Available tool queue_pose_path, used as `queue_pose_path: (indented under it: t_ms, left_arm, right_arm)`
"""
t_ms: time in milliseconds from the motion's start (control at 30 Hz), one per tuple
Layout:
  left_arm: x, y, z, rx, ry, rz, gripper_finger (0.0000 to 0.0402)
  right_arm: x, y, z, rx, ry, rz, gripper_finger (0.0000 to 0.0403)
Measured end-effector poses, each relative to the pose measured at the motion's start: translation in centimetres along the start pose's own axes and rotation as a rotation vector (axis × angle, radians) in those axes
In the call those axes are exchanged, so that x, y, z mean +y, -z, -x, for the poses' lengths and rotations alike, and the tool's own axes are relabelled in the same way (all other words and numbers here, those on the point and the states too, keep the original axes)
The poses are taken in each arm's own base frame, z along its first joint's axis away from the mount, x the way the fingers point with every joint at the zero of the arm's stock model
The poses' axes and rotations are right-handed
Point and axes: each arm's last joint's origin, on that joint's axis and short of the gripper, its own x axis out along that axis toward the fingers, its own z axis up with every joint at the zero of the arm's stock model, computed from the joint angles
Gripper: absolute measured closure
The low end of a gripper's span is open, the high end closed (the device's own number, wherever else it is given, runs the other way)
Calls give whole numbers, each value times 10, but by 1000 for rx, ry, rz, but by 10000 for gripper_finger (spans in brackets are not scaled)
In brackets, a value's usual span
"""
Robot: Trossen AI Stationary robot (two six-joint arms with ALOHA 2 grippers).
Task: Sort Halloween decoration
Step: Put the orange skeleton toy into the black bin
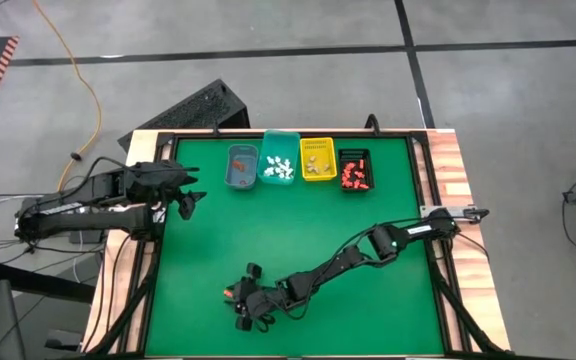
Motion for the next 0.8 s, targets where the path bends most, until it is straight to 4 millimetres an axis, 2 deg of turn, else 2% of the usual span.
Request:
queue_pose_path:
  t_ms: [367,800]
  left_arm:
    - [0,1,0,7,-2,7,141]
    - [1,2,0,17,-6,6,141]
  right_arm:
    - [-4,14,-3,67,43,-83,230]
    - [-4,20,-2,103,76,-117,335]
